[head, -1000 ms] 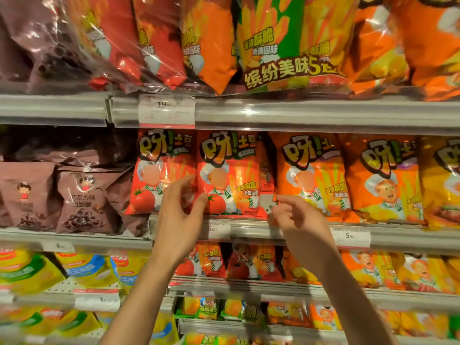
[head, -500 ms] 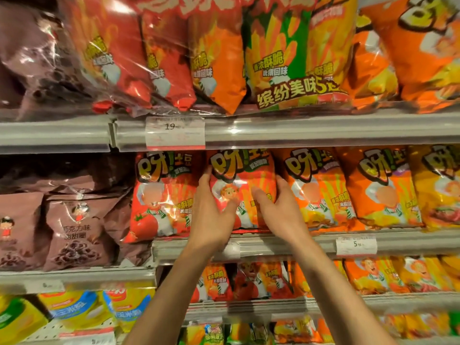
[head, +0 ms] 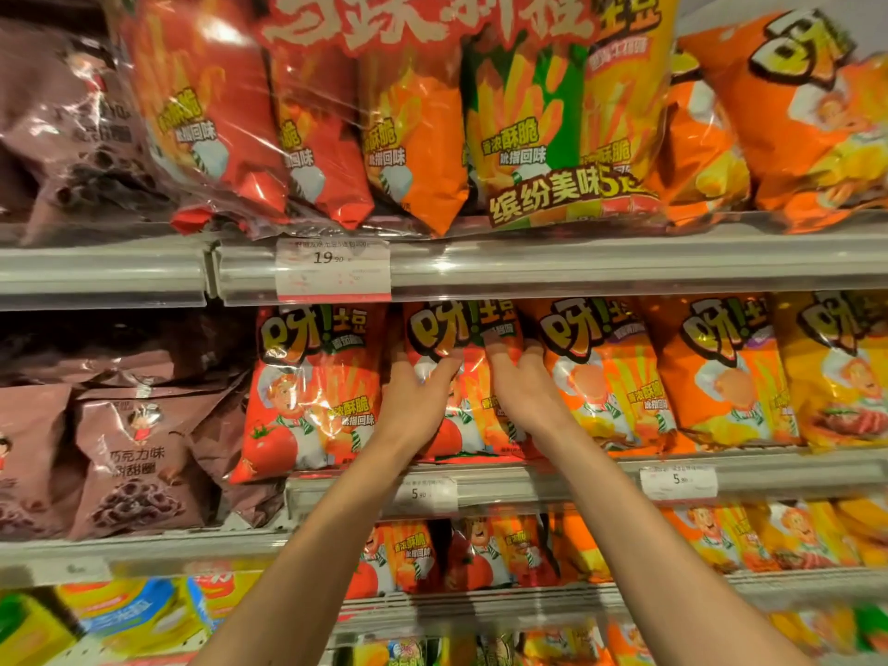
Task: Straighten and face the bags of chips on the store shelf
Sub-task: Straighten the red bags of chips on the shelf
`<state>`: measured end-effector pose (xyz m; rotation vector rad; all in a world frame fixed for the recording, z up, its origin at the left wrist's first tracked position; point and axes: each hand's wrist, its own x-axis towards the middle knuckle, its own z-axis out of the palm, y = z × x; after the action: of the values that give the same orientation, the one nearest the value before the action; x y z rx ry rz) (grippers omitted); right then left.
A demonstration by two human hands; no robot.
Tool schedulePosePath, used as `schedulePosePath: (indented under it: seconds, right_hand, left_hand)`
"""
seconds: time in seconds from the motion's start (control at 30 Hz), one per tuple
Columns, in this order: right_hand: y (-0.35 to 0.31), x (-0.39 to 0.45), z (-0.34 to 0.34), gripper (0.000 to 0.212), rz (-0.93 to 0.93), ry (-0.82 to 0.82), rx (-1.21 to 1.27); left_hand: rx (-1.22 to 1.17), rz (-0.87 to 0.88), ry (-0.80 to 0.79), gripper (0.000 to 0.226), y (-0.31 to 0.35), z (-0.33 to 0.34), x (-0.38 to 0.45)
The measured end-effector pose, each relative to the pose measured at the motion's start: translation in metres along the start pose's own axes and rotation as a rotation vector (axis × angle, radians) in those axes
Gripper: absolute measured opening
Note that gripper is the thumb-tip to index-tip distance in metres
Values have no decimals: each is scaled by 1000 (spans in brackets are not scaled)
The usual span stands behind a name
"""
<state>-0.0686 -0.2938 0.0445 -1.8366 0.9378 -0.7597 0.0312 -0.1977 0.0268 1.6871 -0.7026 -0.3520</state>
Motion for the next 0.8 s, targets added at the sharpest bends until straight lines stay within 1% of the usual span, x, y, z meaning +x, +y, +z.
schedulePosePath:
  seconds: [0.1,0.2,0.27,0.33,0.4,0.47,0.5,0.53,0.6,0.67,0.8]
  right_hand:
    - [5,-1,-2,82,-25,8,-11]
    - [5,-4,-5,82,-51,19,-22]
    - [5,-9,-6,84,-111,30,-10]
    - [6,-17,-7,80,-214,58,-42]
    - [9,-27,-12,66,-376,137,-168]
    - [15,-31,-21,51,-547,285,-388]
    - [20,-30,-26,46,-602,374,-515]
    - [26,-27,-32,44,-616,439,-630]
    - [38,-24,-41,47,-542,463,-764]
    - [49,-21,-45,53,-467,438,-800]
    - [53,-13,-45,56,-437,435,-812]
  left_hand:
    - [-72,52,33,96,-4,12,-11]
    - [-51,74,89,96,-2,18,-14]
    - [-26,107,105,95,-2,15,-14]
    - [18,148,99,93,-6,11,-17]
    - [81,182,80,85,-11,9,-21]
    - [142,199,52,77,-13,10,-23]
    - [176,200,42,77,-13,12,-23]
    - [204,205,38,78,-14,13,-23]
    - [231,213,46,82,-14,16,-22]
    - [239,215,70,84,-15,20,-21]
    - [238,210,76,84,-14,28,-20]
